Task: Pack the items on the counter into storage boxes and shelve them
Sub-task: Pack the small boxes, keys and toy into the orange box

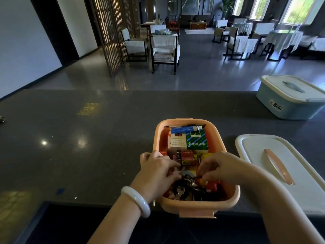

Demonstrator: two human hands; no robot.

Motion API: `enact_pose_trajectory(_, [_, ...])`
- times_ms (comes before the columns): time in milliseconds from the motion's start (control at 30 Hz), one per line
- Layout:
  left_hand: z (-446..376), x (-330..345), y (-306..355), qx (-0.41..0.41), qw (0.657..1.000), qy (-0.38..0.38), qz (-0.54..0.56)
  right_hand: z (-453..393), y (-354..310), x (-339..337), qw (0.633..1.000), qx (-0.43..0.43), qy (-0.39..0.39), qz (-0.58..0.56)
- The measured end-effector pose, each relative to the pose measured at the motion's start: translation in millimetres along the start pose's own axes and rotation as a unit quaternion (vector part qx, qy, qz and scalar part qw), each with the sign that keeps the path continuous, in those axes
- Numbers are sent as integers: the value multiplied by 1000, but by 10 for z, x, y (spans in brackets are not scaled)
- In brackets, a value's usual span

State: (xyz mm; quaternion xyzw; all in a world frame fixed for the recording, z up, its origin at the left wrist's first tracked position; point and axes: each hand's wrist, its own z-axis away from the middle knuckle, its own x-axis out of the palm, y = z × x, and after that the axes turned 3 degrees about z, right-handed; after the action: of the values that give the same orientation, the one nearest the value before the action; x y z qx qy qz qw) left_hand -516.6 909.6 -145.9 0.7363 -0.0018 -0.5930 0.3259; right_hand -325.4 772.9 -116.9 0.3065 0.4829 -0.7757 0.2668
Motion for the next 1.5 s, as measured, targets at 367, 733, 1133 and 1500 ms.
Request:
enact_pose_trajectory(367, [-31, 65, 69, 42, 988, -33, -142, -34, -25, 177, 994, 14, 103, -39])
enact_pose_trajectory(733, [10, 55, -53, 88, 989, -37, -115, -51, -181, 547, 995, -21, 102, 9])
enact_pose_trajectory(1133, [68, -25, -142, 13, 998, -60, -24, -125, -172, 608, 995, -7, 82, 56])
enact_pose_trajectory(1500, [31, -33, -136, 14, 991, -110, -78, -100, -169, 546, 995, -12, 60, 75])
